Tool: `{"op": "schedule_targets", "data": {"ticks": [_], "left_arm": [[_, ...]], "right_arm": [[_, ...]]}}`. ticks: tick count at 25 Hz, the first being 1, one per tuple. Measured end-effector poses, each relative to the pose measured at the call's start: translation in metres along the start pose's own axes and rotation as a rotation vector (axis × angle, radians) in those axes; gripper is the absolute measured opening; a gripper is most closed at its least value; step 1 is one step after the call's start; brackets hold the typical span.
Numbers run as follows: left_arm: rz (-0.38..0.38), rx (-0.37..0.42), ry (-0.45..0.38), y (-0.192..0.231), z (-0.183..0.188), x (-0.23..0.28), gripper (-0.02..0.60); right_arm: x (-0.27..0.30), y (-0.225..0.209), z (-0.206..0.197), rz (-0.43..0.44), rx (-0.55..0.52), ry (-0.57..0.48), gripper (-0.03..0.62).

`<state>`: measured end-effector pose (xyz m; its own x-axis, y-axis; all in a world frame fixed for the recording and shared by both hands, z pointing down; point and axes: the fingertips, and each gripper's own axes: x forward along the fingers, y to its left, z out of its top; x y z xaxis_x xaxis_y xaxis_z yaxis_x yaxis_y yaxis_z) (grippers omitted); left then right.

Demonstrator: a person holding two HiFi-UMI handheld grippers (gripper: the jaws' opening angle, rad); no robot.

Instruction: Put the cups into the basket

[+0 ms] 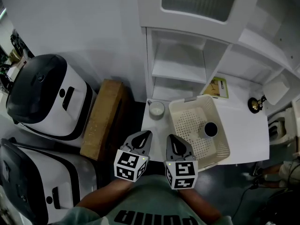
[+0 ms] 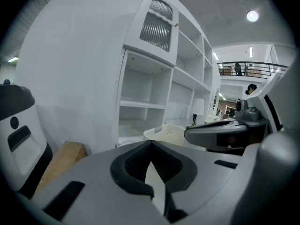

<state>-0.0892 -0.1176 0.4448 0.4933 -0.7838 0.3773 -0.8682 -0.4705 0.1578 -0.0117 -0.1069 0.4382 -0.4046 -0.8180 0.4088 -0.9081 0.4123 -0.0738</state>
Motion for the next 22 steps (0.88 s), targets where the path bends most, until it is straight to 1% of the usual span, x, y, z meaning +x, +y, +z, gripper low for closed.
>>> {"op": "schedule_targets", "data": {"ticks": [7,13,22], "left_arm": [[0.038,-0.017,-0.006,0.016,-0.009,-0.017,0.006],[0.037,-0.014,0.0,0.017,-0.014,-0.021,0.005],[0.036,0.001,0.005,0.019,-0.016,-0.02,0.005]], "right_arm": [[0.006,0.021,-0.005,0.035,-0.029,0.013,0.017],[0.011,0.027,-0.013,0.038,-0.04,0.034,0.017],[0.015,0.028,-0.013,0.038,-0.045,0.035,0.017]]}}
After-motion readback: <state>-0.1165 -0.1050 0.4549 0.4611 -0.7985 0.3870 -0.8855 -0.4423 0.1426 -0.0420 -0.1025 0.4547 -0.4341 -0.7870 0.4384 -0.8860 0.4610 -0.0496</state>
